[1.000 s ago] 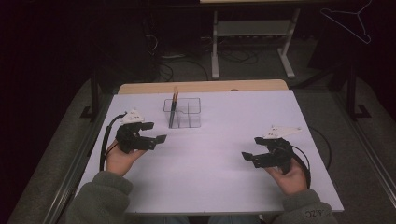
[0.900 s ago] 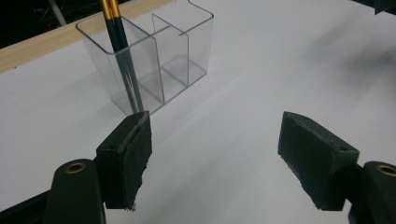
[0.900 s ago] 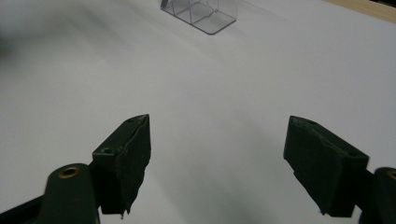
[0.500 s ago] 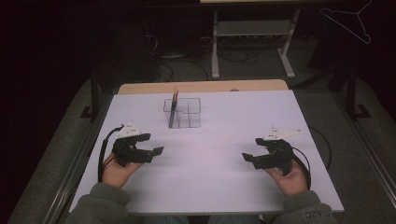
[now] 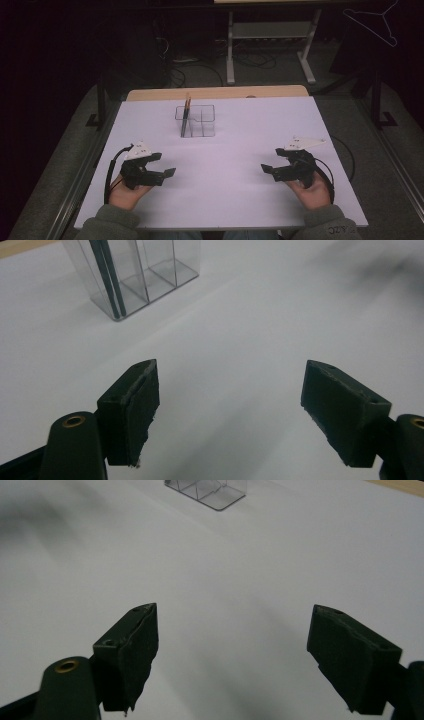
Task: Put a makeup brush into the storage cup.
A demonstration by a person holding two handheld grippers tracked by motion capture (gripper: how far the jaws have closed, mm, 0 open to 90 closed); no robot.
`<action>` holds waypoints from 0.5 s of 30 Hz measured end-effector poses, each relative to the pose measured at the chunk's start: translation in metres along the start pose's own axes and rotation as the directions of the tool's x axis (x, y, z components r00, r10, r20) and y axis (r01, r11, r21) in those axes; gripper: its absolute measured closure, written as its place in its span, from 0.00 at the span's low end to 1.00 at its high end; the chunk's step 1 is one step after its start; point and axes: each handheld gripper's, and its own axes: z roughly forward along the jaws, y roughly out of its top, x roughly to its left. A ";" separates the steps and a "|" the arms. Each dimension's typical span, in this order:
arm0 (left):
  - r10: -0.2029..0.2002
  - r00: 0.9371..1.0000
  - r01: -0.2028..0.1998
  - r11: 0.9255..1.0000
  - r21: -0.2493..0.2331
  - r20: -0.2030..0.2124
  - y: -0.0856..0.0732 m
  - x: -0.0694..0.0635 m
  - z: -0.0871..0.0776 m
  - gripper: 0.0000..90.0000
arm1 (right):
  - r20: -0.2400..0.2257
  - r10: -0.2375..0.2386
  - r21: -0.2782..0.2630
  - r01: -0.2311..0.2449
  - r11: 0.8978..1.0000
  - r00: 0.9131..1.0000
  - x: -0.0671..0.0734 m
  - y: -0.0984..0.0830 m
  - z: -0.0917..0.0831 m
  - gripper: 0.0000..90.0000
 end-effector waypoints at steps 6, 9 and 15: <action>-0.002 1.000 0.002 1.000 -0.001 0.009 -0.004 -0.003 -0.001 0.24 | -0.002 0.010 0.004 -0.010 1.000 1.000 -0.001 -0.001 -0.001 0.22; -0.002 1.000 0.002 1.000 0.000 0.005 -0.005 -0.006 -0.002 0.23 | 0.001 0.000 -0.001 0.000 1.000 1.000 -0.002 -0.002 -0.001 0.22; 0.004 1.000 -0.004 1.000 0.006 0.006 -0.009 -0.008 -0.002 0.21 | 0.001 0.017 0.000 -0.017 1.000 1.000 -0.004 -0.005 -0.003 0.22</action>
